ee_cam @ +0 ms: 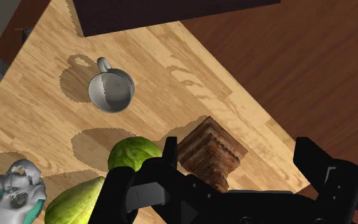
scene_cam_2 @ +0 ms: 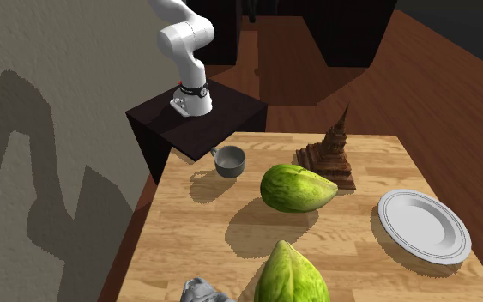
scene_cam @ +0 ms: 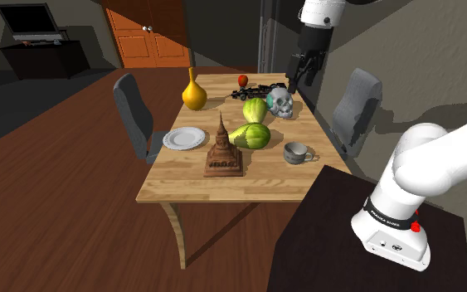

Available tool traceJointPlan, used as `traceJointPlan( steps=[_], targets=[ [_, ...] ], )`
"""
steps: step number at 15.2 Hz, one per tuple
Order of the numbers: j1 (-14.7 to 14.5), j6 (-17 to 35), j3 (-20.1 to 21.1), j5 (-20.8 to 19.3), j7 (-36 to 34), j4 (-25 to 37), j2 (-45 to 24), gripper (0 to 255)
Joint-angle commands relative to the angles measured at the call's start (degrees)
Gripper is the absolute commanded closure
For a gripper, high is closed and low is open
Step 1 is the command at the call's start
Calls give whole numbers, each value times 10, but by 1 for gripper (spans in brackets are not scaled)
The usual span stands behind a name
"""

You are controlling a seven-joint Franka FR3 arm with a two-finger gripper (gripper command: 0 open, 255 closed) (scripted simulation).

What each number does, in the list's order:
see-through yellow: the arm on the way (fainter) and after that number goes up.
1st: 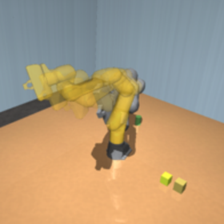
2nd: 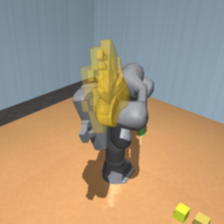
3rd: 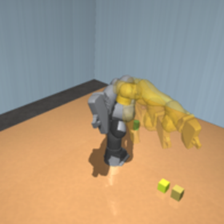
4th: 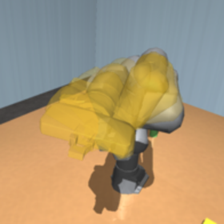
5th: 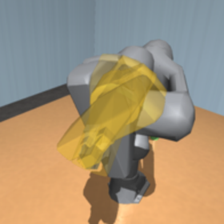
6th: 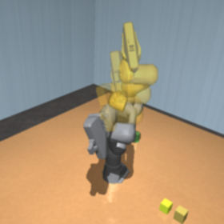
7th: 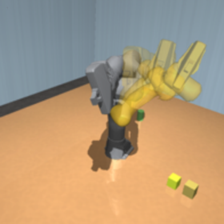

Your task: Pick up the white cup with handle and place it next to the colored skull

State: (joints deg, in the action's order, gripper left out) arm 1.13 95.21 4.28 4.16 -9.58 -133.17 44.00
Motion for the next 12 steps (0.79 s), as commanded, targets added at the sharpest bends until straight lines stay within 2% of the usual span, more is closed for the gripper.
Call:
traceJointPlan(
  steps=[1,12],
  targets=[
    [0,0,0,0,0,0,0,0],
    [22,190,-49,-45,81,-170,-33,0]
  ],
)
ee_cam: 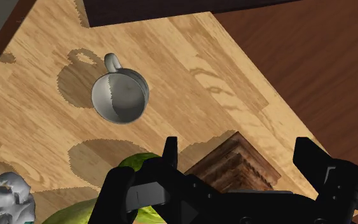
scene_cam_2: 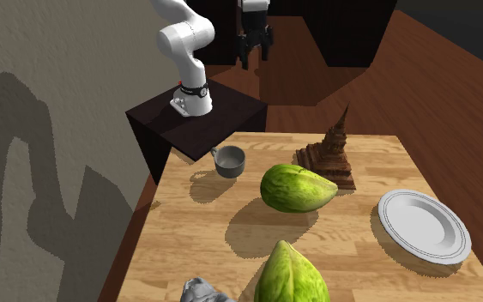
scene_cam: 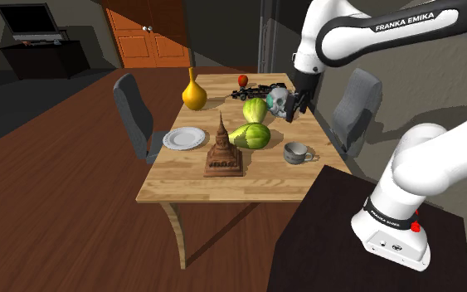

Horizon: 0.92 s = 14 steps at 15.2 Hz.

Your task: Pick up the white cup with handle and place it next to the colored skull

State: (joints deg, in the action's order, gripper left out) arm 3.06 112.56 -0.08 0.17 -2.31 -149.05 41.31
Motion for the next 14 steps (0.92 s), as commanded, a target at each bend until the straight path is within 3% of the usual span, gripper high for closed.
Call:
traceJointPlan(
  steps=[1,7,14],
  targets=[
    [6,36,-10,-9,15,-23,-14,0],
    [26,161,-41,-38,58,-76,-90,0],
    [49,319,-80,-67,106,-98,-229,0]
  ],
)
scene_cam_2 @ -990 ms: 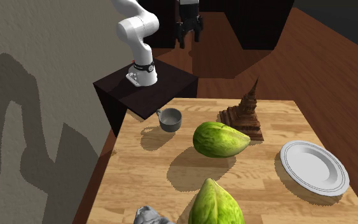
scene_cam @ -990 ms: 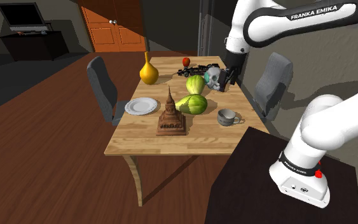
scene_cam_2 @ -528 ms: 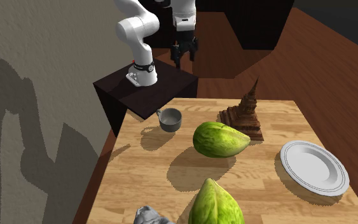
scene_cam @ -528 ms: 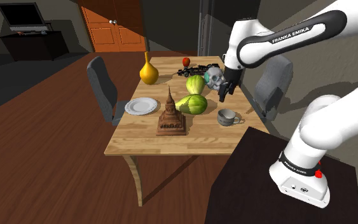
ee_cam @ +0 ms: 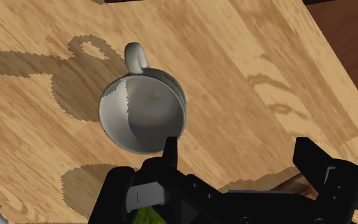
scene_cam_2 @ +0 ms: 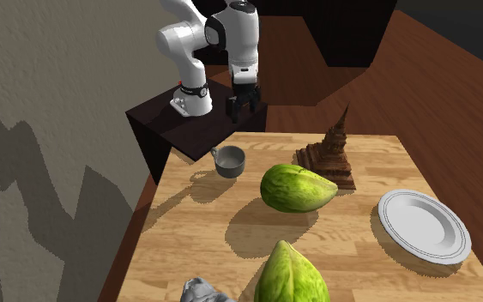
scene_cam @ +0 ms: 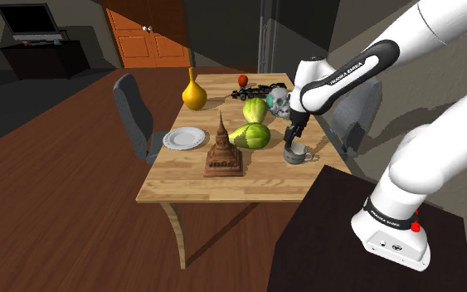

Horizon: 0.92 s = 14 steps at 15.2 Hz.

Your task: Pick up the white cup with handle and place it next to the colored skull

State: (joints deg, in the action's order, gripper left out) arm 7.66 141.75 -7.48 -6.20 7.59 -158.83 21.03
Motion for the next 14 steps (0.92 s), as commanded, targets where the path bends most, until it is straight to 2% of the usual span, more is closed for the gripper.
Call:
traceJointPlan(
  steps=[1,6,14],
  targets=[
    [6,50,-11,-7,15,0,-50,0],
    [16,158,-37,-7,58,18,-177,0],
    [19,239,-35,23,84,30,-271,0]
  ],
)
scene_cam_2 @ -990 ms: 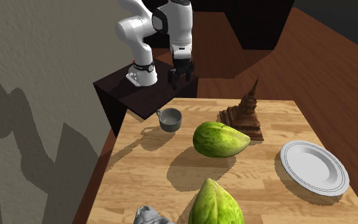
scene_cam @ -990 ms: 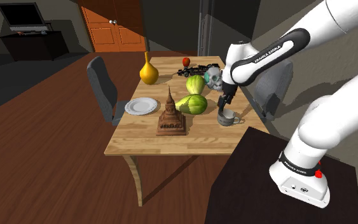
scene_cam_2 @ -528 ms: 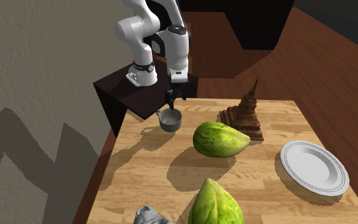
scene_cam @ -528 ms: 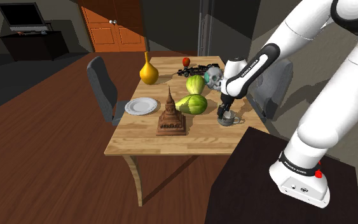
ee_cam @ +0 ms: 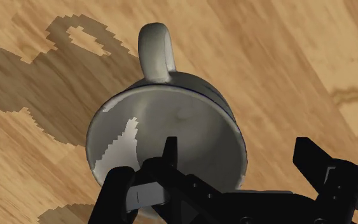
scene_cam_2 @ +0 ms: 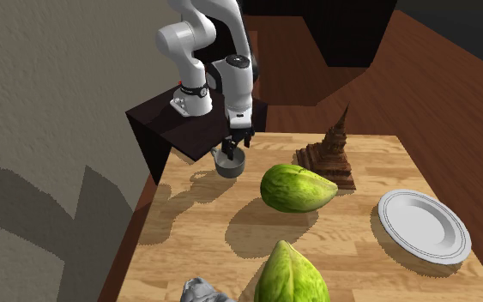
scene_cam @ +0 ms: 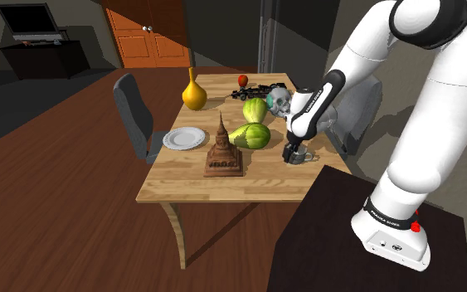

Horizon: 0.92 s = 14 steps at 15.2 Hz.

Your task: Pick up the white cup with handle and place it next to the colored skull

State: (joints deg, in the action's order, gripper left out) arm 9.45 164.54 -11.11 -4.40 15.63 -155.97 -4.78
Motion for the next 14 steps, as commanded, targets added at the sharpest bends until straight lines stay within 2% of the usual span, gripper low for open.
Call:
traceJointPlan(
  steps=[1,8,9,14],
  targets=[
    [2,17,2,8,6,3,-19,0],
    [2,16,3,8,6,3,-19,0],
    [2,16,3,8,6,3,-19,255],
    [2,16,3,8,6,3,-19,255]
  ],
)
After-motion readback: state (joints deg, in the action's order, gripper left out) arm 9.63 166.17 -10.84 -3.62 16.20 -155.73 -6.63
